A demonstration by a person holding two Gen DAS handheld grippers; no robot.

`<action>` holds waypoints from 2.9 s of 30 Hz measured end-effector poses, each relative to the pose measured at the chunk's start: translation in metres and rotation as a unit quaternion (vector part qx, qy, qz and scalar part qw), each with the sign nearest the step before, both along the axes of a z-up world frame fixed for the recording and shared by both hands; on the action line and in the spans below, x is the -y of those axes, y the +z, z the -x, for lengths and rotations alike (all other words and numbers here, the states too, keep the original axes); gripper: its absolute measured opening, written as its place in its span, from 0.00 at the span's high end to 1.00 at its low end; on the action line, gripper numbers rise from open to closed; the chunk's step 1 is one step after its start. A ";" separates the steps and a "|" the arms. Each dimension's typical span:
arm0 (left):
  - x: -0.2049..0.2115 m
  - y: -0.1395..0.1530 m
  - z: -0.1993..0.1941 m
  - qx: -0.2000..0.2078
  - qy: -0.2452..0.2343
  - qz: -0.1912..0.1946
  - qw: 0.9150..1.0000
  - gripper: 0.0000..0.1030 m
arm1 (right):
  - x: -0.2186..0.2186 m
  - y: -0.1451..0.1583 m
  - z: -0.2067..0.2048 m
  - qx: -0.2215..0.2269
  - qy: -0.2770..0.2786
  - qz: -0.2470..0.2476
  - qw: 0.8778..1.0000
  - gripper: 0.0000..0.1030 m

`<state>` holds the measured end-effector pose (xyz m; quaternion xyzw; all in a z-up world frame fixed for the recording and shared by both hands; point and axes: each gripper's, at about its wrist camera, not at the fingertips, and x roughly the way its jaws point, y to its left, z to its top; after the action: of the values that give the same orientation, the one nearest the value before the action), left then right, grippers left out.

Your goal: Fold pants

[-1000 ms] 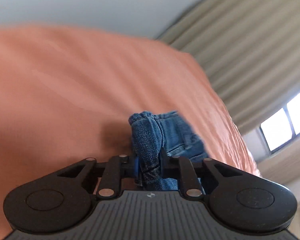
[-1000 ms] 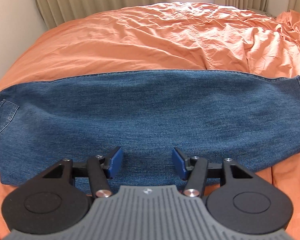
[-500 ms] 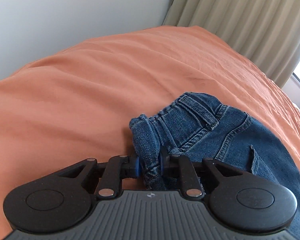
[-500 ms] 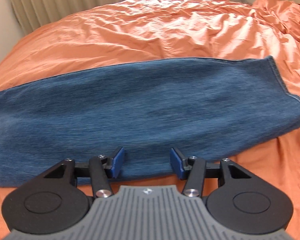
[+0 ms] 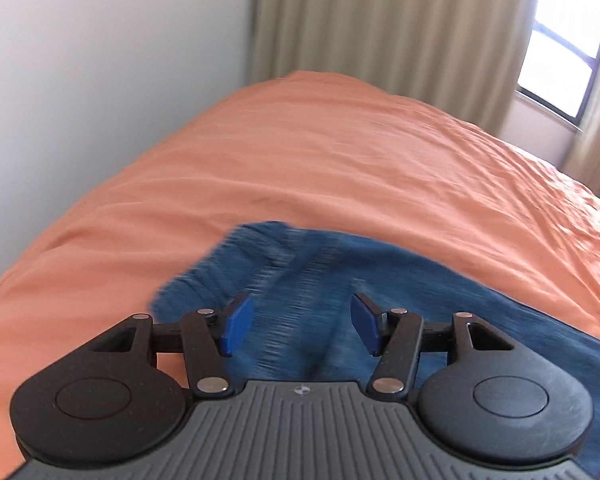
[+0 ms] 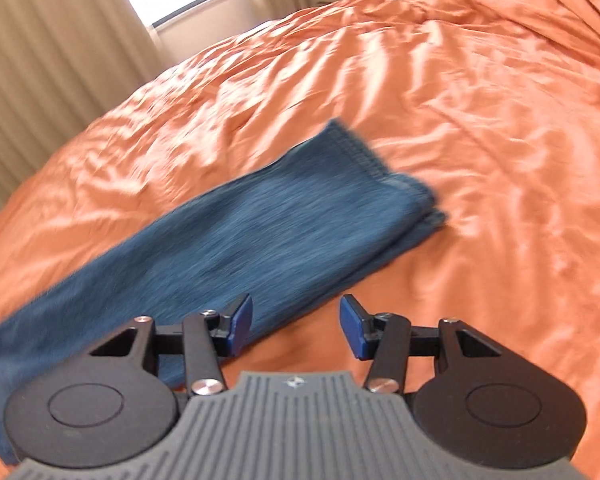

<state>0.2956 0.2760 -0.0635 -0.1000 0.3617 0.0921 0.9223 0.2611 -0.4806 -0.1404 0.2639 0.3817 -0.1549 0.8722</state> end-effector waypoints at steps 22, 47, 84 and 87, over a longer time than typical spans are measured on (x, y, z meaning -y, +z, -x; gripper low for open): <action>0.210 -0.047 -0.039 -0.066 -0.106 0.062 0.990 0.71 | 0.137 -0.053 -0.018 0.091 -0.037 -0.160 0.982 1.00; 0.434 -0.102 -0.122 -0.104 -0.324 0.046 0.939 0.77 | 0.155 -0.136 -0.025 0.098 -0.068 -0.303 0.945 0.70; 0.466 -0.088 -0.092 -0.101 -0.379 0.002 0.920 0.83 | 0.157 -0.126 0.005 0.150 -0.090 -0.328 0.928 0.95; 0.479 -0.098 -0.114 -0.102 -0.369 -0.002 0.924 0.84 | 0.155 -0.114 0.003 0.150 -0.080 -0.308 0.936 0.95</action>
<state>0.4097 -0.2029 -0.1618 0.0521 0.4653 -0.2449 0.8490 0.2586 -0.6352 -0.2541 0.5697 0.2532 -0.0574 0.7798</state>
